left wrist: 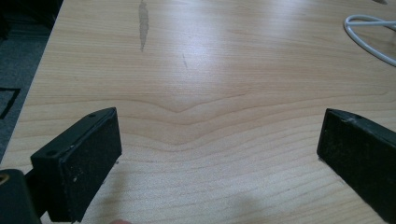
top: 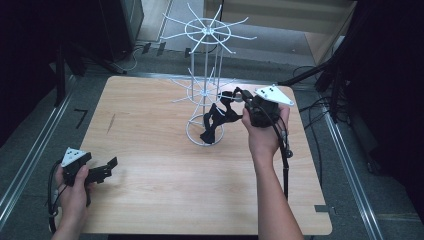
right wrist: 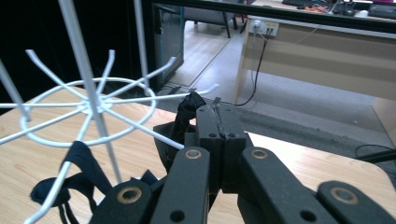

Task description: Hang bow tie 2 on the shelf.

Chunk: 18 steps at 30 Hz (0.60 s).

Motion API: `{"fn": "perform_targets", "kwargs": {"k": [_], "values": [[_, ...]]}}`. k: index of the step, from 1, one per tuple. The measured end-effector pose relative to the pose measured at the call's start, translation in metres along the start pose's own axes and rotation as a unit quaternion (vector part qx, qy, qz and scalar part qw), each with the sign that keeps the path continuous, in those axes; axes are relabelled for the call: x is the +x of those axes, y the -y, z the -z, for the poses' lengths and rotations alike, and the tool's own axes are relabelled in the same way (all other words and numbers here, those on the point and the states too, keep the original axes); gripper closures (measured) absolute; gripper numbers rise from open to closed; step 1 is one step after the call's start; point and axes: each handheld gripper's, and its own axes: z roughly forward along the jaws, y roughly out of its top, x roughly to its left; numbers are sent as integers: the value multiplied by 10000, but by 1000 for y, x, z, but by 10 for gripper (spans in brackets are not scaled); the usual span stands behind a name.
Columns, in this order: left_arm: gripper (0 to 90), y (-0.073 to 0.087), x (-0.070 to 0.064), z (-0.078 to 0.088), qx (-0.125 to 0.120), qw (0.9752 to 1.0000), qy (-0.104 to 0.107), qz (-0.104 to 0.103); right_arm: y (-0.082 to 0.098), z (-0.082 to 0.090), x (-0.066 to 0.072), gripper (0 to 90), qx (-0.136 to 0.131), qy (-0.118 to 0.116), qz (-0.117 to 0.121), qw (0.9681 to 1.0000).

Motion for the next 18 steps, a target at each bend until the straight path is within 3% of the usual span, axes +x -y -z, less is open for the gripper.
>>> {"fn": "perform_targets", "kwargs": {"k": [18], "values": [[1,0,0,0,-18,10000,13,24,-5,-6,25,900,-42,-249,76,9997]]}}
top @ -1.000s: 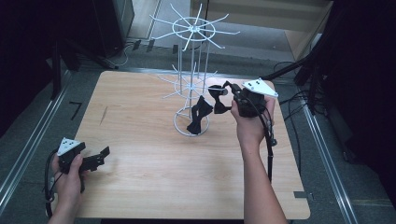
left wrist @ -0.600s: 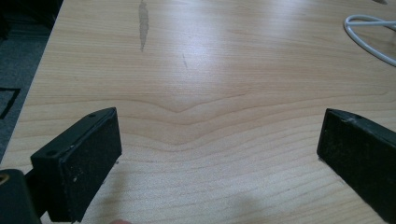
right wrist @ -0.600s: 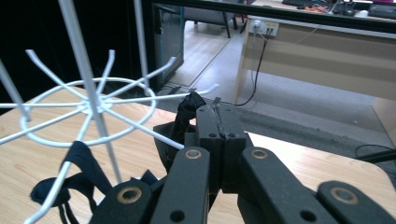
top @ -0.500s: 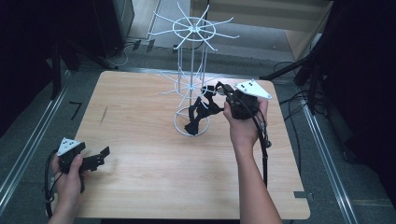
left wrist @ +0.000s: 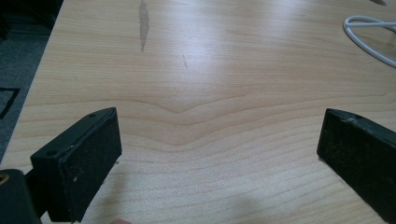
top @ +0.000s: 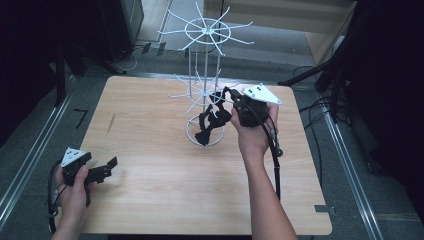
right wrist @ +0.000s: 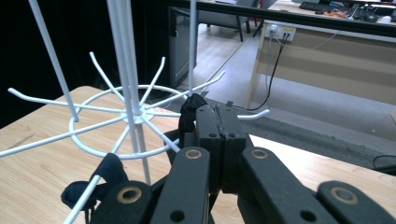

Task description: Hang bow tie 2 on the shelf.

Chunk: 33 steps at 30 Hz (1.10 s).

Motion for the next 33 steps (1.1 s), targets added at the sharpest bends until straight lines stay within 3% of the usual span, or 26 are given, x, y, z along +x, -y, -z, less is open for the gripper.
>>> {"fn": "perform_targets", "kwargs": {"k": [13,17,20,33], "values": [[2,0,0,0,-2,10000,-6,1,7,-7,9,900,73,-184,38,9998],[1,0,0,0,-7,10000,-4,-4,13,-8,9,892,96,-260,-23,9996],[2,0,0,0,-3,10000,-5,-6,20,-7,6,829,76,-404,-152,9990],[2,0,0,0,0,10000,-19,-30,31,-3,1,777,89,-543,-187,9983]]}}
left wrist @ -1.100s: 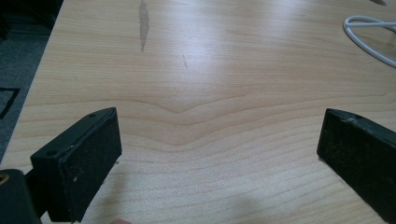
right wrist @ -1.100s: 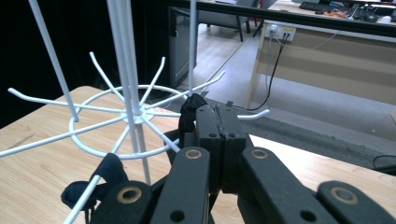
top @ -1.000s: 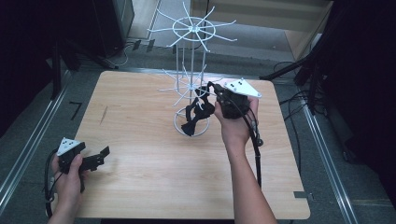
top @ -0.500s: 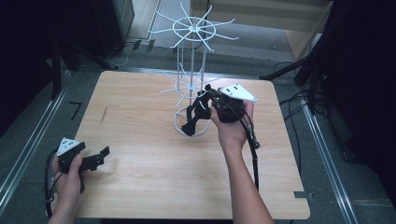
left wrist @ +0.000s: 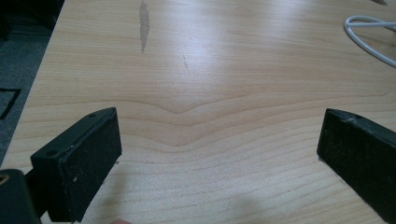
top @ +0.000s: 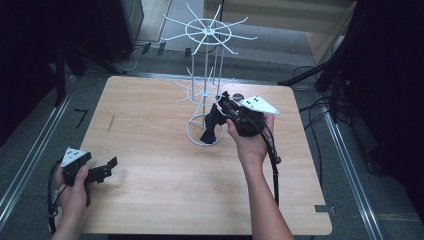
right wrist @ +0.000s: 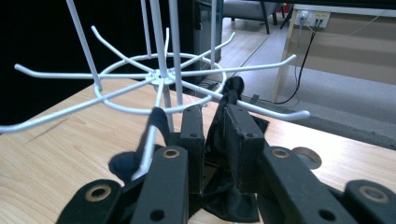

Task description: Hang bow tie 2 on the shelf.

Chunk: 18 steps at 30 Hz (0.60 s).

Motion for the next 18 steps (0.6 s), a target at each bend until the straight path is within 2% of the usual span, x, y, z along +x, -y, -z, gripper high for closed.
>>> {"fn": "perform_targets", "kwargs": {"k": [5,18], "values": [[2,0,0,0,-3,10000,6,14,8,2,-4,735,35,-47,-62,10000],[2,0,0,0,2,10000,-4,0,21,11,-12,540,0,103,-70,9999]]}}
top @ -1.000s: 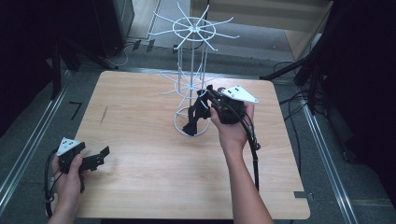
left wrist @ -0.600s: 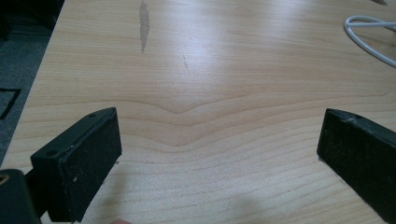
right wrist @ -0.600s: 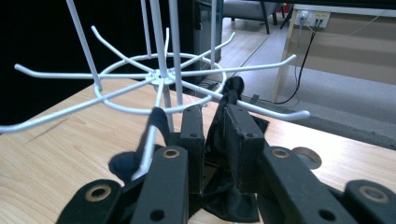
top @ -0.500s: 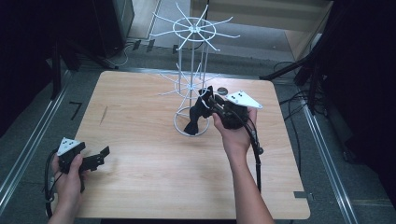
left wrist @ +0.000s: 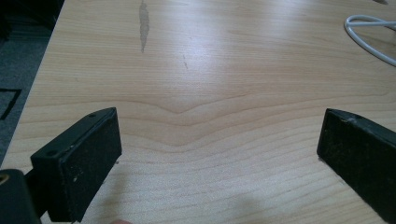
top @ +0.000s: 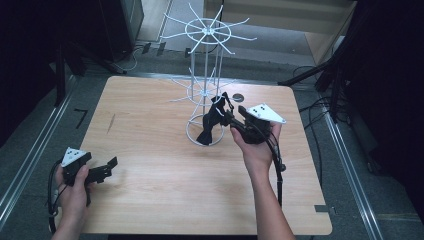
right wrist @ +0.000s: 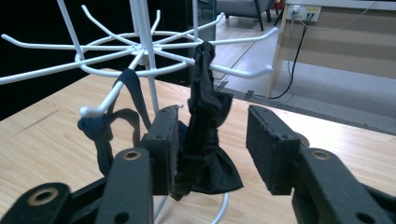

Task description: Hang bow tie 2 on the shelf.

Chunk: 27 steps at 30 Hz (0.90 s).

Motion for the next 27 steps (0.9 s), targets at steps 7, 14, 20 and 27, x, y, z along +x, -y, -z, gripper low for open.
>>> {"fn": "perform_targets", "kwargs": {"k": [7,14,20,27], "values": [[2,0,0,0,0,10000,-2,0,9,7,-7,432,-54,-23,19,10000],[2,0,-1,0,-15,10000,-14,-43,20,14,-12,337,-42,21,-27,10000],[1,0,-2,1,-110,9999,-40,-96,35,24,-23,278,-10,31,-121,9999],[1,0,-3,1,-150,9998,-59,-134,50,34,-35,251,19,56,-282,9996]]}}
